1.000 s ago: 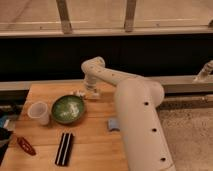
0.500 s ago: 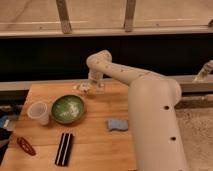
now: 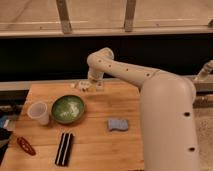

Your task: Place the bottle in the ceramic bowl

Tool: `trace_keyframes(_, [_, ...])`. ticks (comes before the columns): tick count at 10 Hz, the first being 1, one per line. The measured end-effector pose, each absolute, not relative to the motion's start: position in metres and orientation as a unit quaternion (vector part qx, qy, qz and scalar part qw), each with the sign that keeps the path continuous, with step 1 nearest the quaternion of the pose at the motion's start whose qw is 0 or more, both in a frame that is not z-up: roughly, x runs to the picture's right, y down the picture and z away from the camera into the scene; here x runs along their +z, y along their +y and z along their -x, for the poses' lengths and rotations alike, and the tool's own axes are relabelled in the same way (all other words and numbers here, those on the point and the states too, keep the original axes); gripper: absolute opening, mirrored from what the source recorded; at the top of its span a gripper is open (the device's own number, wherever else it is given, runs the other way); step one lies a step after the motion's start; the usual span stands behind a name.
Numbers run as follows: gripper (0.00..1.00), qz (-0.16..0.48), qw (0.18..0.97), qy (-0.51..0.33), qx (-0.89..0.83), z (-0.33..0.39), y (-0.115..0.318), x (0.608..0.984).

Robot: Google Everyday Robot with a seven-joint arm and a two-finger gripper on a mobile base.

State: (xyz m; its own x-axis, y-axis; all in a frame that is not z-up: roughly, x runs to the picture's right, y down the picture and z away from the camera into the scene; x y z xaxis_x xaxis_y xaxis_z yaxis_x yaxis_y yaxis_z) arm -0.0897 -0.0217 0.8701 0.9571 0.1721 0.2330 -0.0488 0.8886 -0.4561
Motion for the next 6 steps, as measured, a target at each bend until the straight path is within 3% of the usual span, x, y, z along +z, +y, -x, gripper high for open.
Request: trace_keyframes(6, [0.0,0.22,0.957,-0.188,-0.001,0.135,-0.006,0.811])
